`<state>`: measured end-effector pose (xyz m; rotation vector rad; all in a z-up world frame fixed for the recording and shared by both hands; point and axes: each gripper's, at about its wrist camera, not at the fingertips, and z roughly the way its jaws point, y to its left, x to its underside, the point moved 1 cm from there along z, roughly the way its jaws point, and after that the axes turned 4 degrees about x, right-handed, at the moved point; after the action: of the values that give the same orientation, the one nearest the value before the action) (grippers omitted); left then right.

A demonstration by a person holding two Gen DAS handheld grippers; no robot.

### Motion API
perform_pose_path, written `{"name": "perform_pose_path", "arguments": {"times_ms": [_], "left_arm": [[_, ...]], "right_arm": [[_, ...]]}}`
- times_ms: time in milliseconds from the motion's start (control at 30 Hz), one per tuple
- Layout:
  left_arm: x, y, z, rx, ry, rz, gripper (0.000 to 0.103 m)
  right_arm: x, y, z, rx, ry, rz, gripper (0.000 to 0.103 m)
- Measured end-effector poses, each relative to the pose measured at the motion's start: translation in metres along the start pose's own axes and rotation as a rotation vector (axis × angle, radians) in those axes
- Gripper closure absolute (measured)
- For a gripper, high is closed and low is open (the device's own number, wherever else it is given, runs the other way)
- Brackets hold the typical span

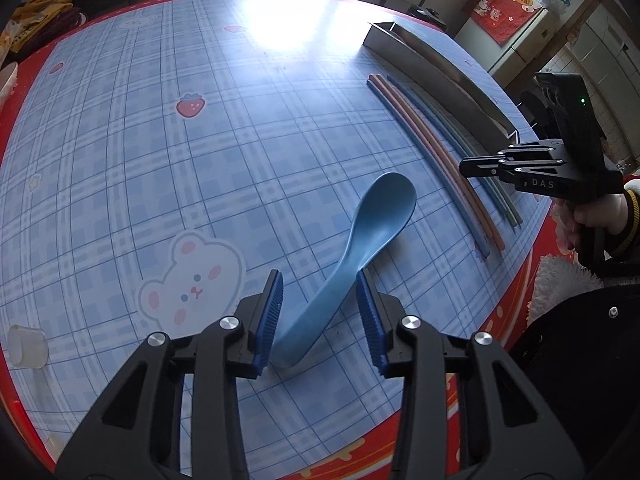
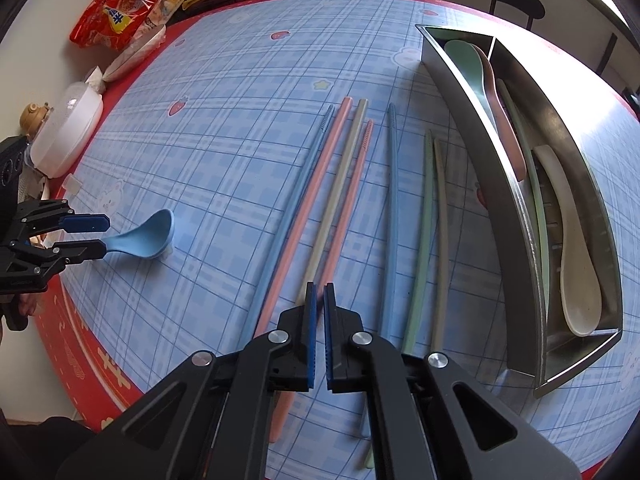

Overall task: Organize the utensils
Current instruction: 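Close the left tool on the blue spoon handle while the right tool approaches the pink chopstick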

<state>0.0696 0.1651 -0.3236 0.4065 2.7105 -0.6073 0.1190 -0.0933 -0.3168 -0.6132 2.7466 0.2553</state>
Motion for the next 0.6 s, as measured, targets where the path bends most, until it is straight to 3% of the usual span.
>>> {"name": "perform_pose_path", "arguments": {"times_ms": [300, 600], "left_arm": [[0.01, -0.004, 0.008, 0.057, 0.041, -0.037, 0.071], [0.011, -0.006, 0.015, 0.173, 0.049, -0.107, 0.072]], "right_arm": [[-0.006, 0.002, 0.003, 0.021, 0.023, -0.001, 0.094], [0.0, -0.003, 0.002, -0.004, 0.019, 0.025, 0.094]]}}
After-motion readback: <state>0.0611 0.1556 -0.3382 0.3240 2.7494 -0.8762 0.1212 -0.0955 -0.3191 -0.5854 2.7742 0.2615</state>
